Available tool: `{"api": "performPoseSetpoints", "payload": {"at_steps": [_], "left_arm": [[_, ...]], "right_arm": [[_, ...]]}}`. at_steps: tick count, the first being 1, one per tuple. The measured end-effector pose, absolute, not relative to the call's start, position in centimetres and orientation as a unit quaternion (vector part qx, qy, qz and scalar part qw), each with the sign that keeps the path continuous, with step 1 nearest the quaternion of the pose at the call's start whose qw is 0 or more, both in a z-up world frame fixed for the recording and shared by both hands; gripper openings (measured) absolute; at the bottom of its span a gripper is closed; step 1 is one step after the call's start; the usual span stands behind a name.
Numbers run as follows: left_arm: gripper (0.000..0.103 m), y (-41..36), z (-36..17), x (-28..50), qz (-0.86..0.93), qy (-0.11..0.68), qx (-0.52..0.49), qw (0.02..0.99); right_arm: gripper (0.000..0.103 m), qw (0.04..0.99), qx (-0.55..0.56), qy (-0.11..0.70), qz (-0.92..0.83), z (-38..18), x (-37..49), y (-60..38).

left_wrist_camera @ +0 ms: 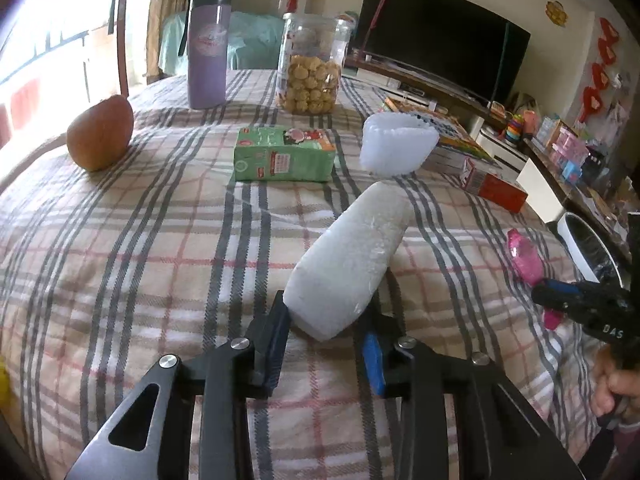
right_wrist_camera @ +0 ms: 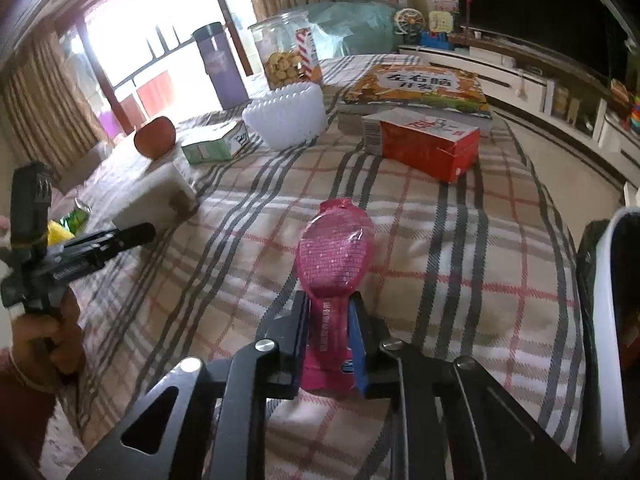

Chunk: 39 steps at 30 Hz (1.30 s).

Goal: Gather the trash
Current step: 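Carry the foam block with the left tool while the right tool carries the pink toy over the bin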

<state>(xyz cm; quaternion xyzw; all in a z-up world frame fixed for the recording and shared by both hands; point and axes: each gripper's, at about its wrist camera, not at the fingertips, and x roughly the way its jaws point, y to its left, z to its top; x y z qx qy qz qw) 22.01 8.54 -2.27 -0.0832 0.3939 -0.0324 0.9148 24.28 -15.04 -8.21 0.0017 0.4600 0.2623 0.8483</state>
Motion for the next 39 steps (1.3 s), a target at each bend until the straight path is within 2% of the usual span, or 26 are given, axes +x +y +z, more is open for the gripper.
{"api": "performPoseSetpoints", "payload": {"at_steps": [15, 39], "left_arm": [[0.029, 1.2, -0.8, 18.8, -0.121, 0.38, -0.11, 0.91], [0.029, -9.1, -0.8, 22.2, -0.206, 0.397, -0.082, 0.891]], "right_arm": [[0.019, 0.866, 0.086, 0.425, 0.25, -5.0, 20.7, -20.3], [0.019, 0.892, 0.158, 0.388, 0.17, -3.1, 17.6, -32.1]]}}
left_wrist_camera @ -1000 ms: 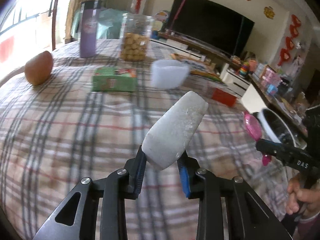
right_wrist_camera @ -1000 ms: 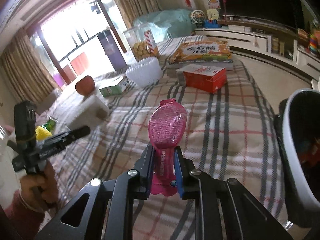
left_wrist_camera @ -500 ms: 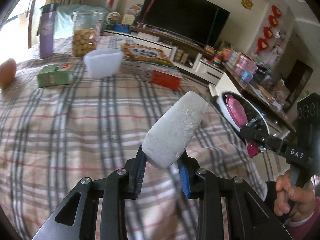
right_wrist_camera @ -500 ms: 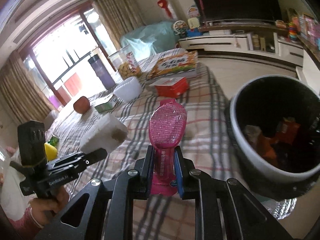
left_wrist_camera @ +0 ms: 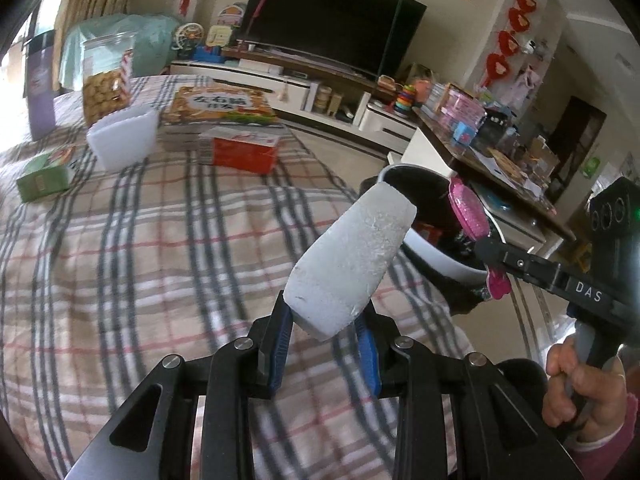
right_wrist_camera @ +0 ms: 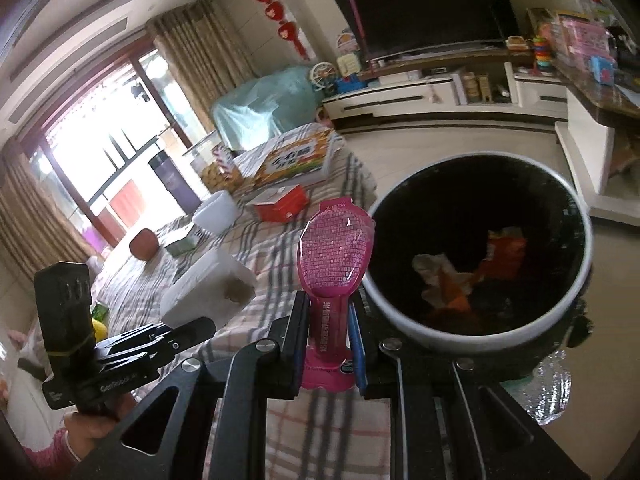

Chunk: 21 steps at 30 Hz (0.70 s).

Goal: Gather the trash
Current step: 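Carry the foam block with the left tool while the right tool carries the pink toy over the bin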

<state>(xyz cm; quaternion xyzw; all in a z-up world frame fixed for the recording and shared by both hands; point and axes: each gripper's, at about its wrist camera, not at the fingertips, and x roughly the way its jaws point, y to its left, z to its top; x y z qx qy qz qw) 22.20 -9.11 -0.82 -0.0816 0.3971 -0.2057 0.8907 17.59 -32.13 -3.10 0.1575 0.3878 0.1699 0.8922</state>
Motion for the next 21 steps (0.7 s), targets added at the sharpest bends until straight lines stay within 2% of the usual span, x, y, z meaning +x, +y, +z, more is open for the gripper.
{"api": "performPoseSetpoints", "payload": {"at_steps": [21], "left_arm": [[0.03, -16.1, 0.1, 25.0, -0.238, 0.395, -0.043, 0.886]], "right_arm": [[0.019, 0.9, 0.188, 0.373, 0.124, -3.2, 17.9, -38.2]]}}
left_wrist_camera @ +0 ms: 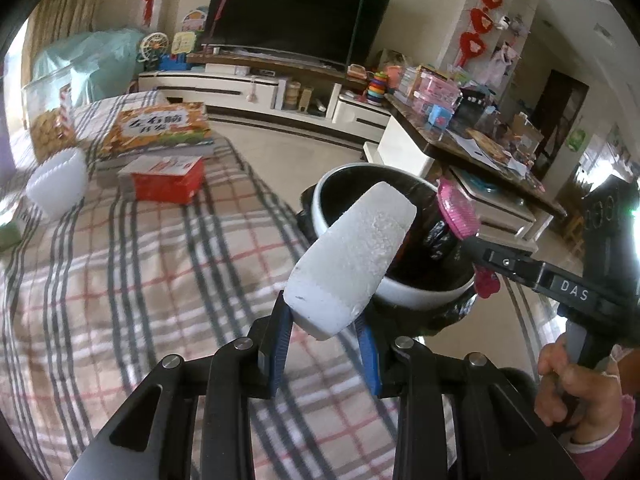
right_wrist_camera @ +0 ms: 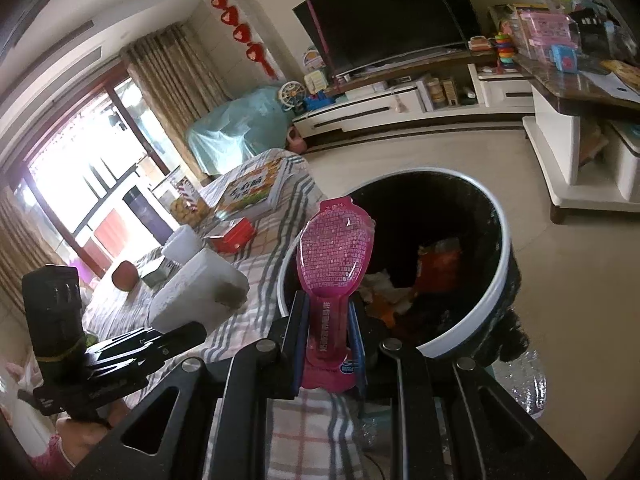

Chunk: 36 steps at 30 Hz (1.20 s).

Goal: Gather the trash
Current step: 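Carry the foam block with the left tool while the right tool carries the pink toy over the bin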

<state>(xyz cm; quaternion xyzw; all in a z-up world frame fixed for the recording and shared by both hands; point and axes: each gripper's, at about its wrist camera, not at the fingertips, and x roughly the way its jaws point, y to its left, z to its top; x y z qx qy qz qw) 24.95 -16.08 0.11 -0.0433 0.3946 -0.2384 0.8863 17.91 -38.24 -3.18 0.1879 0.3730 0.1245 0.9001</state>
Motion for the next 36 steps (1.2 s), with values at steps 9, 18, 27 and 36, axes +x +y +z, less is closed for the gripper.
{"api": "performPoseSetpoints", "payload": {"at_steps": [9, 18, 27, 36], "left_arm": [[0.03, -18.9, 0.3, 26.5, -0.246, 0.393, -0.018, 0.886], [0.031, -21.0, 0.4, 27.8, -0.25, 0.4, -0.009, 0.882], [0.031, -22.4, 0.2, 28.8, -0.247, 0.408, -0.003, 0.879], [0.032, -23.6, 0.2, 29.6, -0.249, 0.409, 0.003, 0.878]], "right_arm": [[0.019, 0.903, 0.192, 0.369, 0.108, -3.2, 18.5, -39.9], [0.019, 0.902, 0.192, 0.374, 0.097, -3.5, 19.2, -41.0], [0.019, 0.902, 0.192, 0.376, 0.093, -3.6, 20.0, -41.4], [0.019, 0.9, 0.189, 0.383, 0.089, -4.0, 20.9, -41.9]]}}
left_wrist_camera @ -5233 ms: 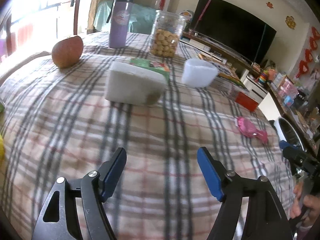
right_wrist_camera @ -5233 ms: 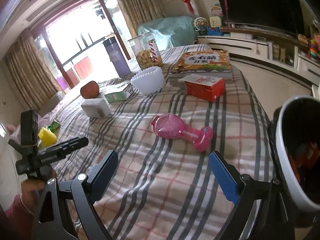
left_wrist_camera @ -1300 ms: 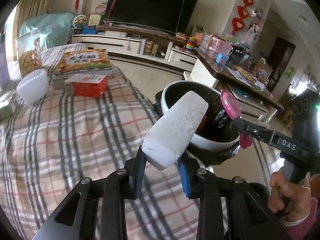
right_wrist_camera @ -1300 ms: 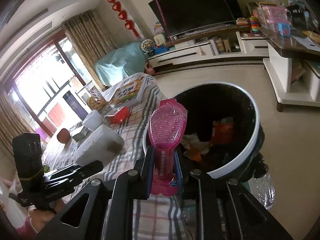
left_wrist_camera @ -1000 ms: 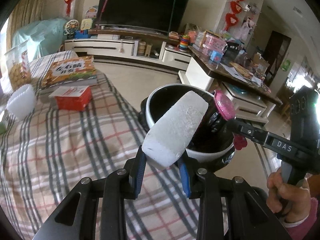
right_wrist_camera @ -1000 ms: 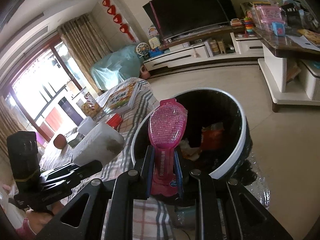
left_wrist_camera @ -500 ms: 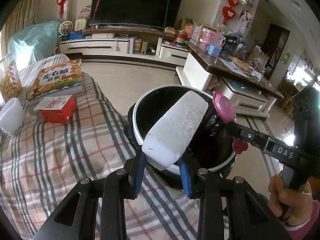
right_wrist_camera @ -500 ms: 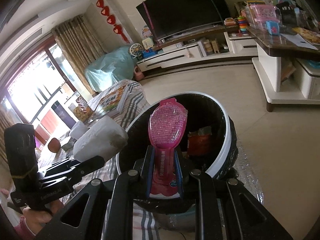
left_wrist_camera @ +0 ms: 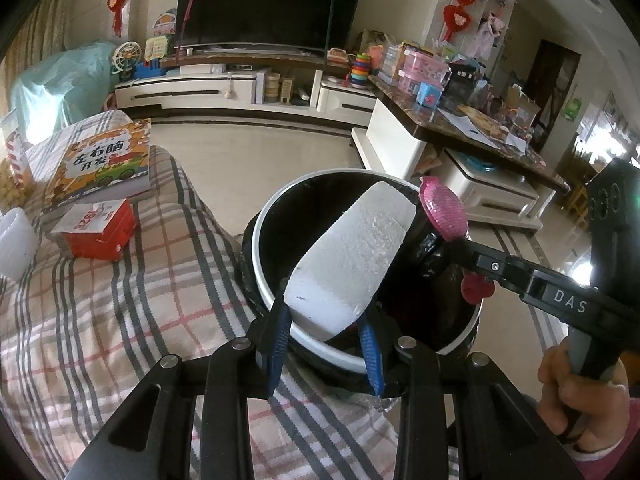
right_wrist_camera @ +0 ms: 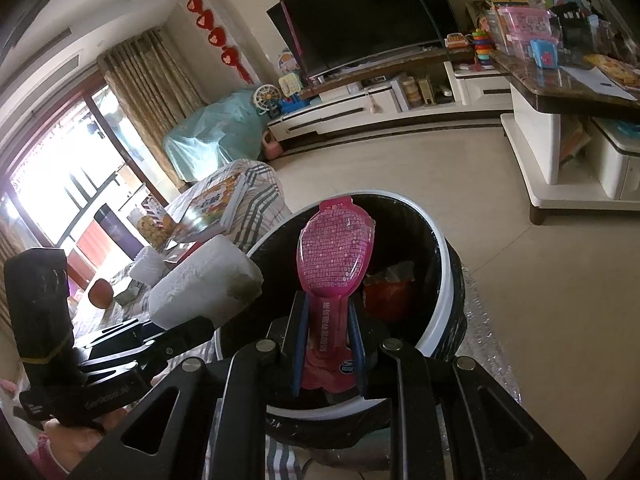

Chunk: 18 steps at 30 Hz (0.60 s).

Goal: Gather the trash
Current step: 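Carry the foam block with the left tool while the right tool carries the pink toy over the bin, then open both tools to drop the foam block and pink toy into the bin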

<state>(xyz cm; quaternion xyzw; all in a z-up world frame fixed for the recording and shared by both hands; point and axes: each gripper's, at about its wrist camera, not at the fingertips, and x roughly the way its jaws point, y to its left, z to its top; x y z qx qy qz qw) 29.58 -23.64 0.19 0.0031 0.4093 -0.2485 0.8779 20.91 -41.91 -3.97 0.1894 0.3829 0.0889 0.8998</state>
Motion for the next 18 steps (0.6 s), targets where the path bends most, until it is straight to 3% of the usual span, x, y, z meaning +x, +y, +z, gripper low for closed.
{"api": "performPoseSetpoints", "payload": {"at_steps": [12, 16, 18], "left_arm": [[0.036, -24.13, -0.12, 30.44, -0.249, 0.413, 0.0, 0.876], [0.046, -24.33, -0.12, 30.52, -0.246, 0.416, -0.001, 0.875], [0.059, -24.15, -0.05, 30.49, -0.241, 0.415, -0.005, 0.877]], "right_arm": [[0.019, 0.896, 0.191, 0.392, 0.085, -4.29, 21.67, -41.97], [0.023, 0.897, 0.187, 0.393, 0.083, -4.15, 21.95, -41.76], [0.024, 0.898, 0.186, 0.391, 0.08, -3.97, 21.96, -41.74]]}}
